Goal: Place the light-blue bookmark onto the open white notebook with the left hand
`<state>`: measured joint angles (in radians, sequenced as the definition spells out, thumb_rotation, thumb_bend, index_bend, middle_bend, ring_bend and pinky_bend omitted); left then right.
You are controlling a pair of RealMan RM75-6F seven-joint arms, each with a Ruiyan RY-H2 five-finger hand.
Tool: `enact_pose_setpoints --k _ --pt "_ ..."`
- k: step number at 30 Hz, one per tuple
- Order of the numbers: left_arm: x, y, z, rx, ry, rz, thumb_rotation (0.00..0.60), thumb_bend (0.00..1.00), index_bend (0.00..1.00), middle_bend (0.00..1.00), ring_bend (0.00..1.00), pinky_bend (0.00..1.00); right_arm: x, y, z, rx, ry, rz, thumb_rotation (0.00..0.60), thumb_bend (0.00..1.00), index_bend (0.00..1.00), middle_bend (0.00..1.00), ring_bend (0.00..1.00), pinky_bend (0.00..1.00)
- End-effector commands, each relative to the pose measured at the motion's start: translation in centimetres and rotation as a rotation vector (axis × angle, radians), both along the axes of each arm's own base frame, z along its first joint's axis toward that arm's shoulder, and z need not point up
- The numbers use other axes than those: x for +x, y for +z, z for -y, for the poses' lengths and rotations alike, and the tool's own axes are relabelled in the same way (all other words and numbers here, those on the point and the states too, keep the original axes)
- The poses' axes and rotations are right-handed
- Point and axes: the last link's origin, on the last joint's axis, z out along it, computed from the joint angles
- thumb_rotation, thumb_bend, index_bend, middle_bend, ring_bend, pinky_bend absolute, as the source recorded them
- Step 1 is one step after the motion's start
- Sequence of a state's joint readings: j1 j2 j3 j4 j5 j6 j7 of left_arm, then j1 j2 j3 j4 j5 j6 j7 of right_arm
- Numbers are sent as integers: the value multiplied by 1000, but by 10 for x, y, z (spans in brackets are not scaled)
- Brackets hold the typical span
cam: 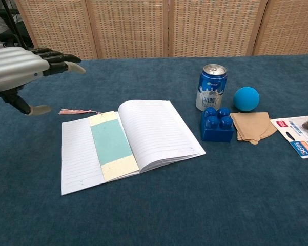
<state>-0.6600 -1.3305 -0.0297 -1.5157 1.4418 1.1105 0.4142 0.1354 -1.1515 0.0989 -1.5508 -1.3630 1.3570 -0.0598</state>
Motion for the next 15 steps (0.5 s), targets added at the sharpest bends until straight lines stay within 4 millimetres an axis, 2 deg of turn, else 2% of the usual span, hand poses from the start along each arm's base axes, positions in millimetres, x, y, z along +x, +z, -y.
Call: enact_pose_setpoints --k 1,4,6,7,8,15 --pt "-19 12 17 72 39 -4 600 324 0 0 0 0 1 0 -1 3 2 -1 600 102 28 0 0 0" --pt "-36 17 32 83 87 19 600 315 0 0 0 0 2 -2 -2 10 7 -3 600 104 28 0 0 0" --pt "-55 23 48 55 168 52 600 308 0 0 0 0 4 -4 -2 19 14 -10 600 105 28 0 0 0" --pt "-73 32 60 86 219 44 600 307 0 0 0 0 7 -8 -3 34 28 -20 600 104 28 0 0 0" --pt "-82 39 70 125 231 45 600 306 0 0 0 0 9 -11 -3 42 35 -26 600 104 28 0 0 0" --pt "-110 49 104 232 296 124 600 306 0 0 0 0 16 -21 -4 72 56 -49 600 104 28 0 0 0"
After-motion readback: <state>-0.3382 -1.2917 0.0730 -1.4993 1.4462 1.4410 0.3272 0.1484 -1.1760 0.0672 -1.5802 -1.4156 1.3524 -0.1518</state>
